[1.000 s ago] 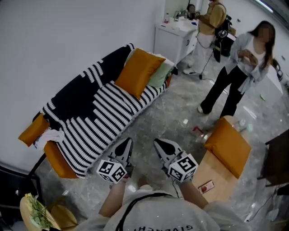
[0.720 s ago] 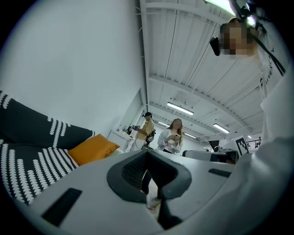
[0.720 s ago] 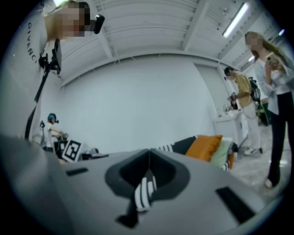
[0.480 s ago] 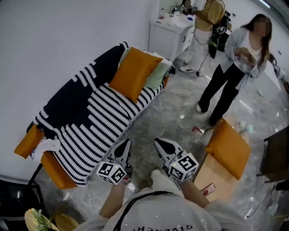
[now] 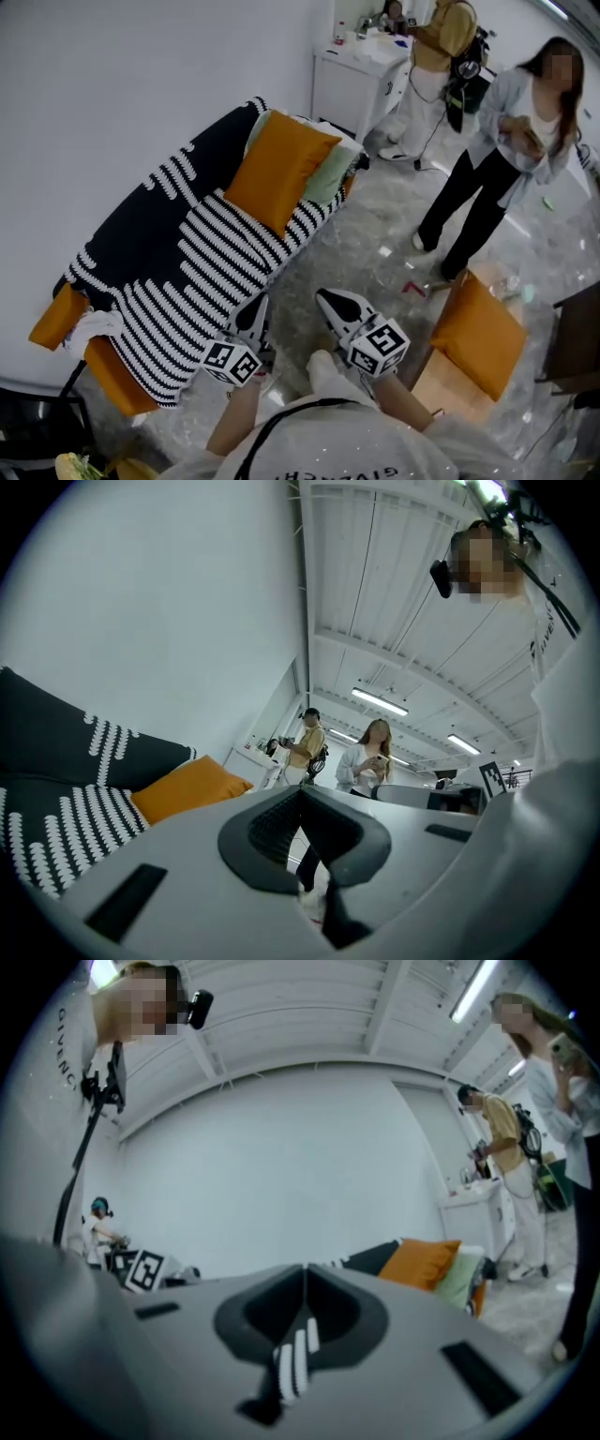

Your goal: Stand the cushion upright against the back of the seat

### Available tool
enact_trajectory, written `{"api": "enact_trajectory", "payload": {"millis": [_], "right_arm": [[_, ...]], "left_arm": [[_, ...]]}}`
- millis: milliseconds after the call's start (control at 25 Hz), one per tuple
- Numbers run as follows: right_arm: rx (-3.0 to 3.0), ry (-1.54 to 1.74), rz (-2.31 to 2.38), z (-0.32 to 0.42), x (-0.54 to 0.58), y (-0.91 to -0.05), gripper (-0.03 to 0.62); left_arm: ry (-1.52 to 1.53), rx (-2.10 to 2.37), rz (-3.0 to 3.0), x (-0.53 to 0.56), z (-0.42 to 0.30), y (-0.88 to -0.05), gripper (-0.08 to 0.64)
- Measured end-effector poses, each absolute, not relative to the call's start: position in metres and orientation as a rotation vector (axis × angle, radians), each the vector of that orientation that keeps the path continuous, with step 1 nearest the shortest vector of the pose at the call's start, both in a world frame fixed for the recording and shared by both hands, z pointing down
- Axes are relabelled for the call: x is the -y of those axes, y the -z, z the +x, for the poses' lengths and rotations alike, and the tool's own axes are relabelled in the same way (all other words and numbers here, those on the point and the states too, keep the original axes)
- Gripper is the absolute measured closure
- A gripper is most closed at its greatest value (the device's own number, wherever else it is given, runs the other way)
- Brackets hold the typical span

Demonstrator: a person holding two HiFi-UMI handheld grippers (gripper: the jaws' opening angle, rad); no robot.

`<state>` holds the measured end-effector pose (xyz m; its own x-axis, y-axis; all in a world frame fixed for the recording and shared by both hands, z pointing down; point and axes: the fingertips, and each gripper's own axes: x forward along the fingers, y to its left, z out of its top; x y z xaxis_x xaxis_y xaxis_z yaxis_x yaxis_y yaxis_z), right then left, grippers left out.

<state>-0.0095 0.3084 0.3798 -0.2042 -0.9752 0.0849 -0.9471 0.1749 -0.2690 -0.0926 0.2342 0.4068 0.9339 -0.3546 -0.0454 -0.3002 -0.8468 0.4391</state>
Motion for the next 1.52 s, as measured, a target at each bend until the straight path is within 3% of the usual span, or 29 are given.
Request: {"api": "enact_trajectory", "payload": {"millis": [640, 1520], "right_arm": [[-2.404, 0.436, -1.845, 0.119, -0.201, -0.39, 0.571], [-2.384, 0.564, -1.847, 0.197, -0.105, -0.432, 0.568]], "left_arm": [[0.213, 0.518, 2.634, -0.137, 0.047, -0.415, 0.534], [0.137, 0.485, 2.607, -0.047, 0.126, -0.457, 0.532]]}}
